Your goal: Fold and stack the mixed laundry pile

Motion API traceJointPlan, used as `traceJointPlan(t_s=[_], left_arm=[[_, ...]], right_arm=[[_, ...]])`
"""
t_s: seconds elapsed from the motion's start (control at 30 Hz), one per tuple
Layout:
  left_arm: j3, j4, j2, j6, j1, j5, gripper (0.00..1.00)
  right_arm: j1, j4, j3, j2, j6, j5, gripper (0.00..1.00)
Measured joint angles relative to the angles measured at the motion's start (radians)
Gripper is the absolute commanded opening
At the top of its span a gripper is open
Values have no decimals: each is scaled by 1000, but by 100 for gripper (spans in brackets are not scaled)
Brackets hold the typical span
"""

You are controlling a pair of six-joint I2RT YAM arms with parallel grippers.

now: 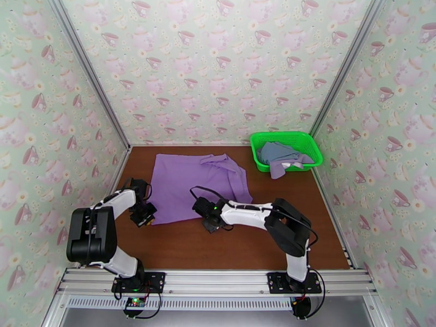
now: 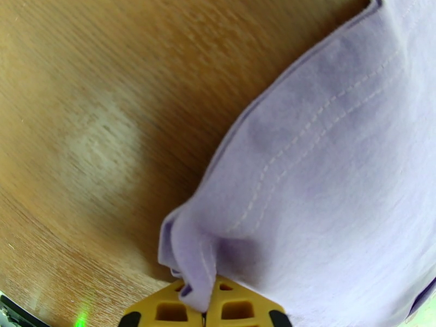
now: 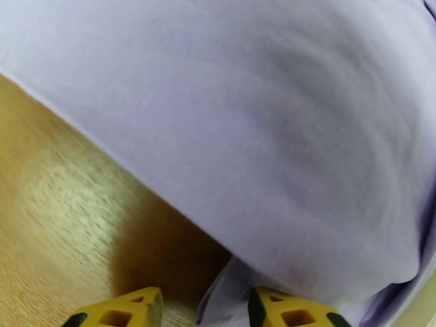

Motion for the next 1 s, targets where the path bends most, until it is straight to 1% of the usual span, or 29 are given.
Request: traceJointPlan(t_s=[0.1, 0.13, 0.17, 0.4, 0.53, 0.63, 0.77, 0.9, 1.0], left_arm=[[0, 1, 0, 3, 0, 0, 0], [0, 1, 0, 4, 0, 0, 0], [0, 2, 0, 7, 0, 0, 0], [0, 18, -5, 19, 0, 5, 0], [3, 69, -10, 34, 0, 11, 0], [37, 69, -34, 56, 0, 10, 0], [145, 15, -126, 93, 0, 6, 0], [298, -61, -222, 138, 0, -5, 0], [423, -144, -268, 169, 0, -12, 0]], right_arm=[[5, 0, 11, 13, 21, -3, 12], [7, 1, 12, 14, 26, 1, 4], [8, 1, 12, 15, 31, 13, 0], [3, 20, -28, -8, 45, 65, 0], [0, -6, -89, -73, 39, 77, 0], [-3, -63, -134, -210, 8, 79, 0], [-3, -138, -130, -499, -61, 112, 0], [-4, -210, -62, -723, -146, 196, 0], [-4, -251, 11, -821, -228, 281, 0]])
